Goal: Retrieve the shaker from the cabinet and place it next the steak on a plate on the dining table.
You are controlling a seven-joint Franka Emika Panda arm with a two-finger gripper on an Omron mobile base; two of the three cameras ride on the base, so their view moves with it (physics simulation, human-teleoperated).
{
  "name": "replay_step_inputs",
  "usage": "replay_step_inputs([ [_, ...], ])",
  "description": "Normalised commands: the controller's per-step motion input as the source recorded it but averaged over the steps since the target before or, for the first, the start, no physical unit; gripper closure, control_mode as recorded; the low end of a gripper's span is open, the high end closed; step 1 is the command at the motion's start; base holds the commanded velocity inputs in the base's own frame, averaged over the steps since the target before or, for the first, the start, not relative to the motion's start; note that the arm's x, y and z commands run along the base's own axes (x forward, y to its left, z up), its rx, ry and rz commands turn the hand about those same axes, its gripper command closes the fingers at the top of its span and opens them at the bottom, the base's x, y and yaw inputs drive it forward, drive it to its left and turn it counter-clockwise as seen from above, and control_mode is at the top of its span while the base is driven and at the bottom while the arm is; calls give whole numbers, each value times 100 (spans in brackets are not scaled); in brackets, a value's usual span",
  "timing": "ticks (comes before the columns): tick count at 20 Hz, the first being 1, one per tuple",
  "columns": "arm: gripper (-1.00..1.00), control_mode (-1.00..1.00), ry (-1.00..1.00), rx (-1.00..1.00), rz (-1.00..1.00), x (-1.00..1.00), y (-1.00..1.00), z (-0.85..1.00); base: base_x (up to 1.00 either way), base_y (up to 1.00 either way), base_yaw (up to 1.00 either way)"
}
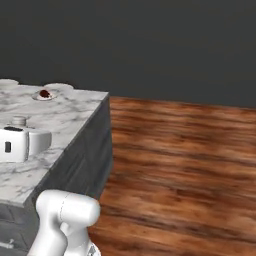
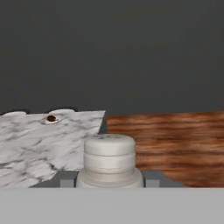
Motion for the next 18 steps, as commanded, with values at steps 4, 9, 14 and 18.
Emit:
replay_step_inputs([
  [4, 100, 100, 0, 0, 0, 0, 0, 0, 72, -38, 74],
  [9, 100, 100, 0, 0, 0, 0, 0, 0, 25, -21, 88],
  [14, 100, 100, 0, 0, 0, 0, 0, 0, 0, -1, 98],
  [18, 100, 100, 0, 0, 0, 0, 0, 0, 0, 0, 100],
])
